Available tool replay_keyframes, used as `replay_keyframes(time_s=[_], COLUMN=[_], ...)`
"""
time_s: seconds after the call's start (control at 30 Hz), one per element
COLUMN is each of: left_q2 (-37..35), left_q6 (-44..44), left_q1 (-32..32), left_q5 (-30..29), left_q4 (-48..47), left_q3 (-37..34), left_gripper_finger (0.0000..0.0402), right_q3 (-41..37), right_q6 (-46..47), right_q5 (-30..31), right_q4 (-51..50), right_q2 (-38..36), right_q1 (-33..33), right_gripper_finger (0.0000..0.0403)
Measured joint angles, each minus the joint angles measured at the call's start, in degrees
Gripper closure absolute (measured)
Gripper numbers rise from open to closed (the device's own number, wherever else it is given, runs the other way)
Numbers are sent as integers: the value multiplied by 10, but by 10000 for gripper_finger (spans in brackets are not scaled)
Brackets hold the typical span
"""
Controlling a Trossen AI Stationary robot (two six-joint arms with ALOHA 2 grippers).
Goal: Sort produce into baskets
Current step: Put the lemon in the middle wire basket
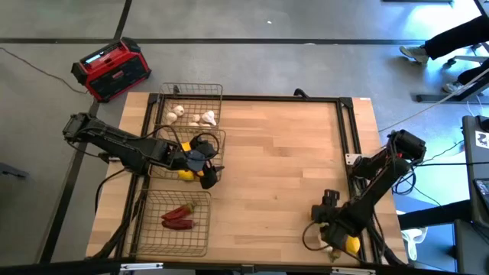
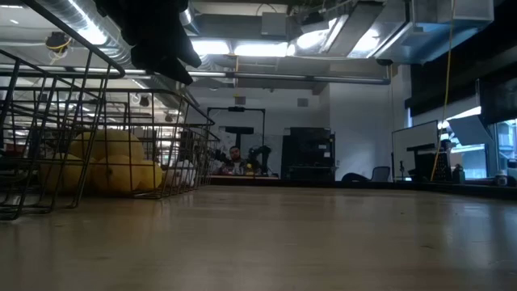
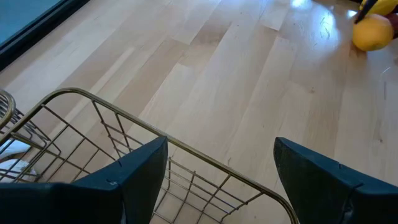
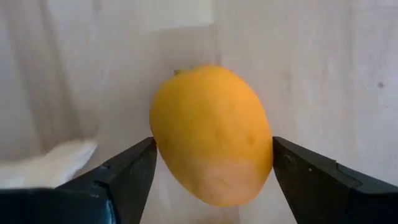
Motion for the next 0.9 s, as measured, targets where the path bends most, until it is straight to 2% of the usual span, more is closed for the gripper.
replay_keyframes(time_s=[0.2,0.5,0.6,0.8,0.9], left_q2=[0,0,0,0,0], left_q6=[0,0,5,3,4], left_q1=[0,0,0,0,0], left_q5=[0,0,0,0,0], left_q4=[0,1,3,20,45], left_q3=[0,0,0,0,0], left_gripper_finger=[112,112,112,112,112], right_q3=[-3,-3,-3,17,36], right_q6=[4,-68,-98,-178,-223], right_q5=[-2,7,41,111,175], right_q4=[0,-3,-4,-7,-21], right_q2=[-1,-1,-1,-1,-1], right_q1=[-55,-133,-156,-197,-211], right_gripper_finger=[106,190,203,196,197])
